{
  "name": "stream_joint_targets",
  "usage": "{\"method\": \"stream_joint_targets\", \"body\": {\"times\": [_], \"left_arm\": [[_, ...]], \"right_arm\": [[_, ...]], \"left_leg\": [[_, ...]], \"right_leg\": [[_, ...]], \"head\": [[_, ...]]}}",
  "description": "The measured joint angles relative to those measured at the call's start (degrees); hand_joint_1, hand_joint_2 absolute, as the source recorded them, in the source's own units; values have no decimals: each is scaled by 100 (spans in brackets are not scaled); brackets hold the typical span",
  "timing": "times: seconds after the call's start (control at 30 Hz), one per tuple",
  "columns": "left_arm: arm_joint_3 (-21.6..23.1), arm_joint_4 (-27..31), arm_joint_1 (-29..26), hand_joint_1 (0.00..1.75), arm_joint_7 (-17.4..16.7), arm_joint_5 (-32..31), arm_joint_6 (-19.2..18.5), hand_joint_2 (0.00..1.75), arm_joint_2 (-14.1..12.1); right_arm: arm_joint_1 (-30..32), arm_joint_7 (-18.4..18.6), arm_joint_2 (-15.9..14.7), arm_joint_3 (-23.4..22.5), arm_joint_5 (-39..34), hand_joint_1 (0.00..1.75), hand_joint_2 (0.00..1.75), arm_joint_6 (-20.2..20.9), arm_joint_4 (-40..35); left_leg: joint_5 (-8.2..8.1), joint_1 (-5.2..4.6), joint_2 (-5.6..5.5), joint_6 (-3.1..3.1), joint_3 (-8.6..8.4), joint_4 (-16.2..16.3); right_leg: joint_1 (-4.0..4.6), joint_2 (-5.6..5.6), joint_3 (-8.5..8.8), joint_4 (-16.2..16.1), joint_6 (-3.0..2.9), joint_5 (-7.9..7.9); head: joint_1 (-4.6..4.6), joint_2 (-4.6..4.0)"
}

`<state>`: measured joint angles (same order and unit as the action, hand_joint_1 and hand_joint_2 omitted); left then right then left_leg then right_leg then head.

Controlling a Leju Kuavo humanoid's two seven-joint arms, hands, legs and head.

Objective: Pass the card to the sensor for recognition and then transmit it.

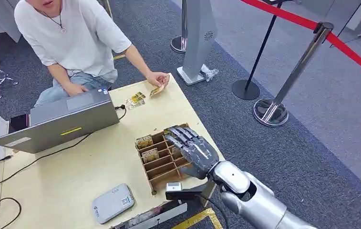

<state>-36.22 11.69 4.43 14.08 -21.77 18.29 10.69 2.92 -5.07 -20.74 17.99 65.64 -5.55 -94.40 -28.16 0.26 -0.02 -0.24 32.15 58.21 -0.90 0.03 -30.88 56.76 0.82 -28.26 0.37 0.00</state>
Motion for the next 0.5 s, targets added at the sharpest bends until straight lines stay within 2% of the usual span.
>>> {"method": "stream_joint_targets", "body": {"times": [0.5], "left_arm": [[0, 0, 1, 0, -2, -46, -28, 0, -28]], "right_arm": [[-96, 153, -201, -135, 31, 0, 175, 74, 168]], "left_leg": [[0, 0, 0, 0, 0, 0]], "right_leg": [[0, 0, 0, 0, 0, 0]], "head": [[2, 0]]}}
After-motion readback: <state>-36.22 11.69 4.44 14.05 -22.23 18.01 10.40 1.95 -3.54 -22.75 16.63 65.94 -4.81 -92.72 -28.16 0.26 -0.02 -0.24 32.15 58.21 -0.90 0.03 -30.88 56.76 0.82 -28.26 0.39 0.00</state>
